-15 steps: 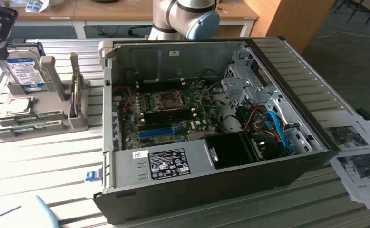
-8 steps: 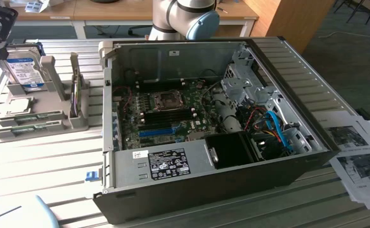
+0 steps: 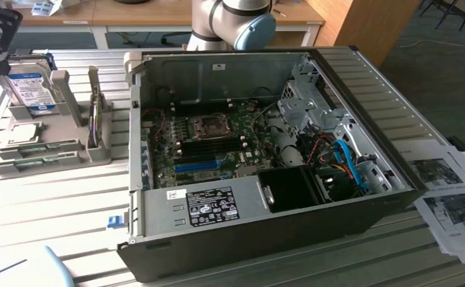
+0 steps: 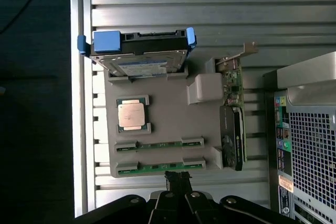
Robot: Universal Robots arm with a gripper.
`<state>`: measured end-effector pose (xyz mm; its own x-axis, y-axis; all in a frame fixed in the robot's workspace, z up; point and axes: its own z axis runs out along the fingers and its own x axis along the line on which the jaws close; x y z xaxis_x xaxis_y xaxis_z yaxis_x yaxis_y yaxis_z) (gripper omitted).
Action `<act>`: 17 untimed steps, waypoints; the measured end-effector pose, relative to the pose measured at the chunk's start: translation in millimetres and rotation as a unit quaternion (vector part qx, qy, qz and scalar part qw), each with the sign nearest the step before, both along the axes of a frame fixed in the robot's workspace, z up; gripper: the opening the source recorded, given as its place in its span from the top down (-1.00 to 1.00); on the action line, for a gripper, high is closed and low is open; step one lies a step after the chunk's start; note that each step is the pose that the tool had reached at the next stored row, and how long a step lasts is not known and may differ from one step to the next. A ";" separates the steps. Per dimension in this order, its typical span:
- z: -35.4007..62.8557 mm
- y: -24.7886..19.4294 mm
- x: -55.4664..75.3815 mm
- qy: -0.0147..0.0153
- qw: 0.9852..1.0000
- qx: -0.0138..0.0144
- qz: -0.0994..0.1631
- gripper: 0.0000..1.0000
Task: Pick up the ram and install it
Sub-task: 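Pick up the ram and move it above insertion slot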
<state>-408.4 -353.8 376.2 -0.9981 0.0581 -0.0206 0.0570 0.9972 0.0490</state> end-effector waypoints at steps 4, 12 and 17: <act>0.0 0.0 0.0 0.000 1.000 0.000 0.006 0.81; 0.0 0.0 0.0 0.000 1.000 0.000 0.024 0.81; 0.0 0.0 0.0 0.000 0.999 0.000 0.036 0.81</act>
<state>-408.4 -353.8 376.2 -0.9997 -0.0146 -0.0206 -0.0155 0.9987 0.0490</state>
